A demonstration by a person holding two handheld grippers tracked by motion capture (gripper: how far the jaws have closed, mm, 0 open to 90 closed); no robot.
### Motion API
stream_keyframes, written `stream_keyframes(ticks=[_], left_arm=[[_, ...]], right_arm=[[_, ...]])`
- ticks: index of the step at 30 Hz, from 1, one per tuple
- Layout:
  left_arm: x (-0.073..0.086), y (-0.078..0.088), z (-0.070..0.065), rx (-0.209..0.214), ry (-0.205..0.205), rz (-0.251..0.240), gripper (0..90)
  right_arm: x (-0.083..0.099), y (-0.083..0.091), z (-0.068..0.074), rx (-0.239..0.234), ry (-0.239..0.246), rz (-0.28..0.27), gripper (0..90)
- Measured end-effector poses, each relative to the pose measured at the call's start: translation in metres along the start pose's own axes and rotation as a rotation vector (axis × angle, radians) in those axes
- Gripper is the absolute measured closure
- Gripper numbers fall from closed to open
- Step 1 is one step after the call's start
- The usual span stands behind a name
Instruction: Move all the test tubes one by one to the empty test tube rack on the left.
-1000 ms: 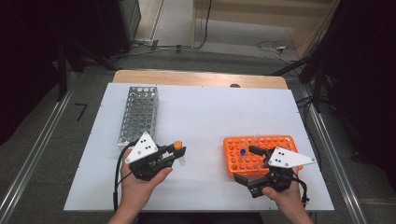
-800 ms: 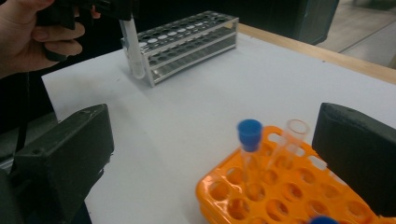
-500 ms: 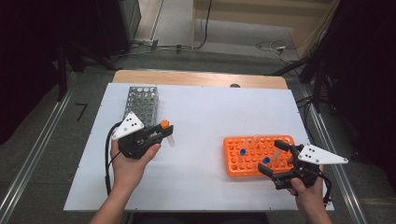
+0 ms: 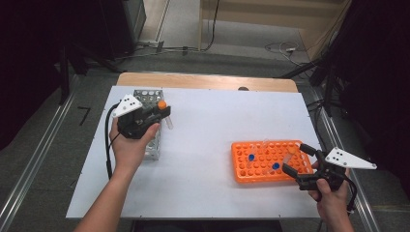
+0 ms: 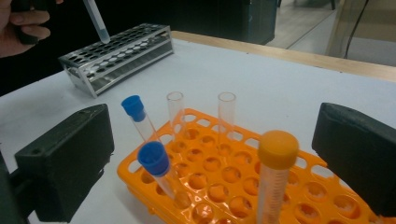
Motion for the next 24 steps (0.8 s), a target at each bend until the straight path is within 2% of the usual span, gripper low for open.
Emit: stream_keyframes(ticks=[12, 16, 18, 24], left_arm=[[-0.017, -0.025, 0.037, -0.086, -0.022, -0.020, 74.9], [-0.021, -0.033, 0.049, -0.113, -0.014, -0.049, 74.9], [-0.022, -0.037, 0.055, -0.141, -0.007, -0.062, 74.9], [-0.022, -0.050, 0.074, -0.198, 0.003, -0.068, 74.9]], right_arm=[[0.021, 0.004, -0.026, 0.009, -0.039, 0.023, 0.0], [0.024, 0.004, -0.031, 0.015, -0.045, 0.032, 0.0], [0.027, 0.003, -0.034, 0.023, -0.048, 0.037, 0.0], [0.033, 0.005, -0.040, 0.040, -0.062, 0.042, 0.0]])
Point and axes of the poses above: each handheld gripper's, and its own axes: y roughly backward along the jaws, x roughly out of its underside, z roughly to its left, the point moved 1 cm from there along -y, roughly forward along the jaws, and after that the axes turned 6 degrees about -z, right-handed, at the moved point
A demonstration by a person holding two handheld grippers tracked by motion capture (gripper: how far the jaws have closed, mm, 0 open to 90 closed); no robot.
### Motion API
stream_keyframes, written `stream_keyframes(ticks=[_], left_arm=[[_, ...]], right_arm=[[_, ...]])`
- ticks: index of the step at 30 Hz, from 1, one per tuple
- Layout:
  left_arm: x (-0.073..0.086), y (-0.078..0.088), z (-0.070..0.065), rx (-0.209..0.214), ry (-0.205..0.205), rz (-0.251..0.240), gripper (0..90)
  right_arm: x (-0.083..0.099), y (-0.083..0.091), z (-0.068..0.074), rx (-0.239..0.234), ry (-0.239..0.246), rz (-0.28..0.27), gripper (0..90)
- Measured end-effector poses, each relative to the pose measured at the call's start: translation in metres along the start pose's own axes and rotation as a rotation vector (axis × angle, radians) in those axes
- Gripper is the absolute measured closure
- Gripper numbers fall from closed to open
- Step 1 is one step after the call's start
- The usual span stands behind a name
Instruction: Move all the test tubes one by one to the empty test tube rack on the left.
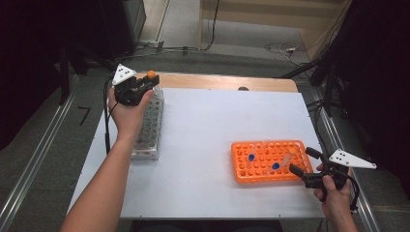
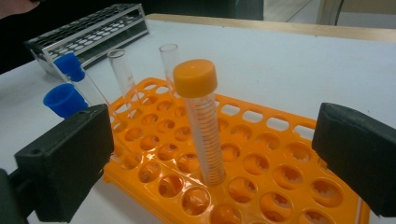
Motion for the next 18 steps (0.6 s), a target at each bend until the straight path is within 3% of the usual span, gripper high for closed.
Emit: stream_keyframes(ticks=[14, 18], left_arm=[[0.018, -0.039, 0.026, -0.111, 0.040, 0.032, 74.9], [0.024, -0.047, 0.030, -0.140, 0.030, 0.056, 74.9]], right_arm=[[0.004, 0.003, -0.006, 0.010, -0.026, -0.009, 0.0], [0.005, 0.003, -0.007, 0.008, -0.029, -0.010, 0.0]])
Point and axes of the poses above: each handheld gripper's, and its own axes: y roughly backward along the jaws, x roughly out of its underside, z roughly to its left, the point moved 1 cm from there along -y, roughly forward along the jaws, and after that the axes turned 6 degrees about -z, right-handed, at the moved point
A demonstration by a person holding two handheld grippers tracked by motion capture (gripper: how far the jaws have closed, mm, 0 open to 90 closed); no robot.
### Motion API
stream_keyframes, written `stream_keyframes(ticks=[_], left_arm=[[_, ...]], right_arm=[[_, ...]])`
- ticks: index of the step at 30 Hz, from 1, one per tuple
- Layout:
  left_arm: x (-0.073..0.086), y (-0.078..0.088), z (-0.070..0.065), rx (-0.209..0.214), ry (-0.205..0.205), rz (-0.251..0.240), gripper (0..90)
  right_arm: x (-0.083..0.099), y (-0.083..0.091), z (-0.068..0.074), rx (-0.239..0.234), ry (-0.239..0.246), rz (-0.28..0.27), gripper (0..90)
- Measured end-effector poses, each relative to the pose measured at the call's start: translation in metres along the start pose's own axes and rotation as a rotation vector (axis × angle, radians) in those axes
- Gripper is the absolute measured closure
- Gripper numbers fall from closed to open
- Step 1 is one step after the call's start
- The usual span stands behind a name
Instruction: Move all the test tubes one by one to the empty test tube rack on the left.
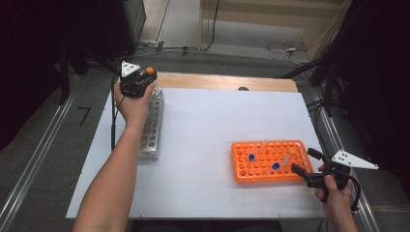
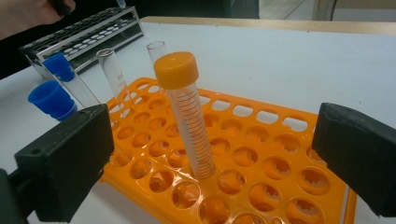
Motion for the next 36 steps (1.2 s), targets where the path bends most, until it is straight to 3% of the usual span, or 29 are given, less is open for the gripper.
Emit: stream_keyframes(ticks=[11, 17, 20, 23, 30, 36], left_arm=[[0.014, -0.012, -0.003, -0.016, -0.040, 0.108, 74.6], [0.016, -0.013, -0.001, -0.021, -0.013, 0.149, 73.2], [0.016, -0.012, 0.000, 0.001, 0.031, 0.150, 64.4], [0.015, -0.010, 0.002, 0.012, 0.041, 0.159, 56.6], [0.010, -0.003, 0.004, 0.041, 0.075, 0.152, 49.9], [0.004, 0.007, -0.003, 0.087, 0.094, 0.135, 28.4]], right_arm=[[0.000, -0.002, 0.001, -0.002, 0.000, 0.002, 0.0], [0.001, -0.003, 0.002, 0.000, 0.004, 0.005, 0.0], [0.001, -0.003, 0.002, 0.001, 0.003, 0.008, 0.0], [0.001, -0.004, 0.002, 0.002, 0.000, 0.008, 0.0], [0.001, -0.005, 0.002, 0.005, -0.001, 0.007, 0.0], [0.002, -0.007, 0.001, 0.009, -0.007, 0.015, 0.0]])
Point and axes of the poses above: each handheld gripper's, and its own axes: y roughly backward along the jaws, x roughly out of its underside, z roughly to its left, the point moved 1 cm from there along -y, roughly forward along the jaws, and after that the axes turned 6 degrees about -z, right-handed, at the moved point
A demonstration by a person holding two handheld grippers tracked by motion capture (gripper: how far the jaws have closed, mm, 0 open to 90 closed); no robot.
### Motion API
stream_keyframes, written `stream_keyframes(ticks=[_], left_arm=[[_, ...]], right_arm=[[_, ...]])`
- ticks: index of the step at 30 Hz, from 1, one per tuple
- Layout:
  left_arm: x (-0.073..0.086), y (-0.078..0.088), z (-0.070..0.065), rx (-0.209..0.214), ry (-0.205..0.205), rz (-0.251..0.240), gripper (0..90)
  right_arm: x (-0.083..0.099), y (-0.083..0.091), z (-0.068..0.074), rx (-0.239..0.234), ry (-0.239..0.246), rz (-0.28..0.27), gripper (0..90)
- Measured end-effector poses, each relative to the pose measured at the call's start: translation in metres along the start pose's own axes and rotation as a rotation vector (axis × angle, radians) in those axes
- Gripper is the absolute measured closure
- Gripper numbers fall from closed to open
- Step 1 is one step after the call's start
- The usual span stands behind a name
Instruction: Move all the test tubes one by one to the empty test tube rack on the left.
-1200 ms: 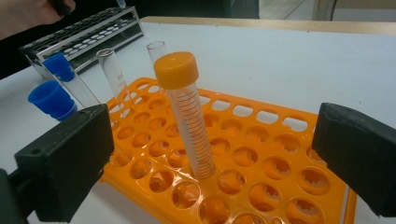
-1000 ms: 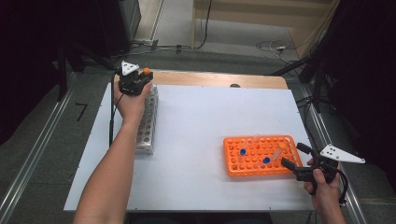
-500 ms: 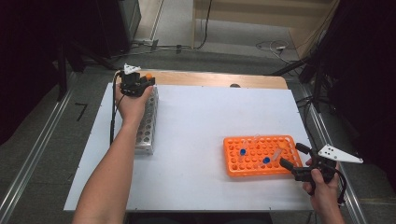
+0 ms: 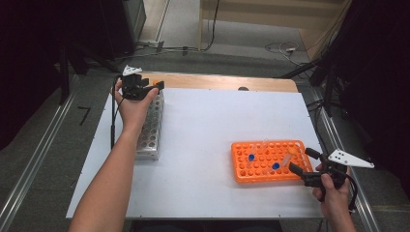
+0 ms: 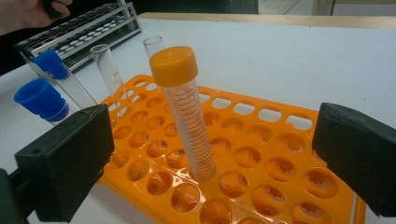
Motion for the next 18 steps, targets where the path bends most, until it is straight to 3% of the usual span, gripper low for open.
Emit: stream_keyframes(ticks=[5, 9, 12, 18], left_arm=[[0.003, 0.014, -0.012, 0.053, -0.005, 0.002, 11.1], [0.005, 0.028, -0.021, 0.103, 0.003, -0.015, 6.1], [0.008, 0.039, -0.029, 0.131, -0.016, -0.011, 1.6], [0.018, 0.060, -0.046, 0.176, -0.027, -0.031, 0.6]], right_arm=[[0.001, -0.002, -0.002, 0.002, -0.006, 0.007, 0.0], [0.002, -0.004, -0.002, -0.005, -0.011, 0.012, 2.8], [0.002, -0.006, -0.001, -0.014, -0.011, 0.016, 4.5], [0.003, -0.010, 0.003, -0.029, 0.006, 0.039, 11.2]])
Point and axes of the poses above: each handheld gripper's, and its own axes: y roughly backward along the jaws, x roughly out of its underside, z roughly to its left, the point moved 1 cm from there along -y, roughly forward along the jaws, and after that the axes turned 6 degrees about -z, right-handed, at the moved point
